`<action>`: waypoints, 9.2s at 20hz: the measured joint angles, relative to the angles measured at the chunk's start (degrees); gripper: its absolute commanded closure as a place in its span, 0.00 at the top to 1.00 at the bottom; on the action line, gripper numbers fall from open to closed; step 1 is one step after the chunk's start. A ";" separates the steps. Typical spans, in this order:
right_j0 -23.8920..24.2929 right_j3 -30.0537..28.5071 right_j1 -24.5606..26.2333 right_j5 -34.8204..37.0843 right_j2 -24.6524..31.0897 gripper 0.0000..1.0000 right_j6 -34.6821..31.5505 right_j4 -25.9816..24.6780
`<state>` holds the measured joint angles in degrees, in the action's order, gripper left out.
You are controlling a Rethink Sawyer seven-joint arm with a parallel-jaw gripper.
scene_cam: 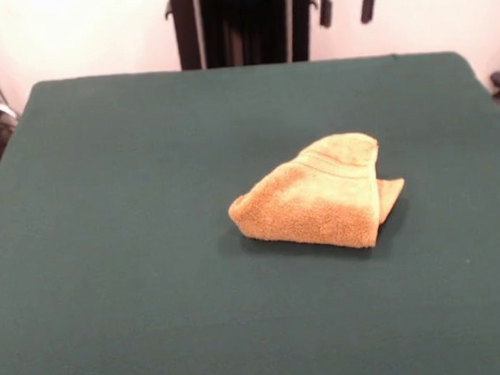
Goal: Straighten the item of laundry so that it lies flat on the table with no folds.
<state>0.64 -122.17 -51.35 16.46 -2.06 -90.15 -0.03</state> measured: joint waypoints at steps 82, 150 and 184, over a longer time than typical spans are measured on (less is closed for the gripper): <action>-28.92 27.71 32.66 4.00 -24.13 1.00 -4.55 20.77; -22.69 33.34 42.75 -34.29 -29.98 1.00 -4.65 21.33; -39.25 37.67 57.86 2.12 -52.25 1.00 -24.54 32.38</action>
<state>-38.61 -84.50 6.50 18.58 -54.31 -114.69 32.35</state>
